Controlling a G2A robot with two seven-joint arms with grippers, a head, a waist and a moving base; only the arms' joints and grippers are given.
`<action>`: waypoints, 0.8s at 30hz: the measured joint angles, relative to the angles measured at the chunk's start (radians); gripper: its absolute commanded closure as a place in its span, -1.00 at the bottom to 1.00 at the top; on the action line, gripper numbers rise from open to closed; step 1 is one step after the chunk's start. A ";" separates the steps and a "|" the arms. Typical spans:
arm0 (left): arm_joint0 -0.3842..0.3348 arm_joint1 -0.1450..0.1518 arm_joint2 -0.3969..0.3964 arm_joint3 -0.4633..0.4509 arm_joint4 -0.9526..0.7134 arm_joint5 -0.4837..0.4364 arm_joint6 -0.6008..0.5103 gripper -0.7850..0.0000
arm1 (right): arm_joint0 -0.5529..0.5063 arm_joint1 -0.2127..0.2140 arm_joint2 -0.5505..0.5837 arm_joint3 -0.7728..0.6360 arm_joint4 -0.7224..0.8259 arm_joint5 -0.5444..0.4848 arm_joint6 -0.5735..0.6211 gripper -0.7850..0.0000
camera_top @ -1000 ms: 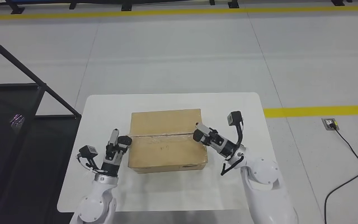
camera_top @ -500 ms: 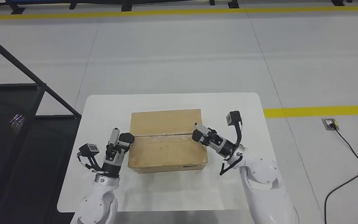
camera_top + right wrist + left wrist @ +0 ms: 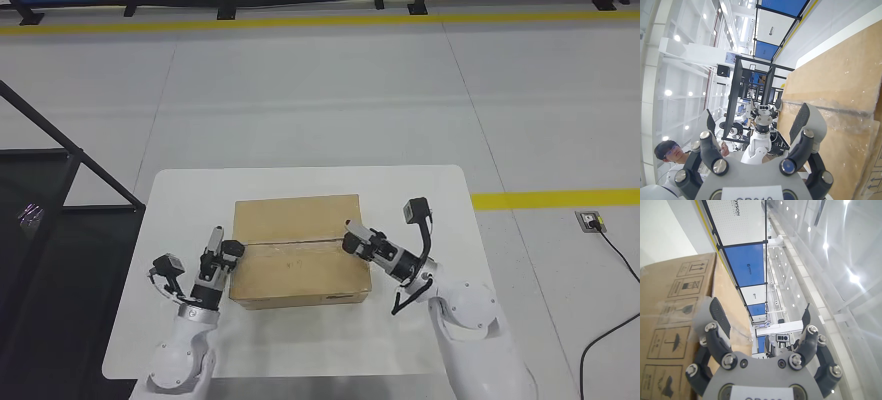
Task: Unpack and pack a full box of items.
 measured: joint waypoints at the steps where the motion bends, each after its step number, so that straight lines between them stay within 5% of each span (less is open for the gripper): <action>1: 0.006 0.001 -0.006 -0.002 -0.002 -0.004 -0.002 -1.00 | 0.001 0.001 -0.002 -0.002 0.000 0.002 -0.002 -1.00; 24: -0.028 0.004 -0.003 0.093 0.015 -0.012 -0.015 -1.00 | -0.002 0.032 -0.045 -0.014 0.017 0.006 -0.040 -1.00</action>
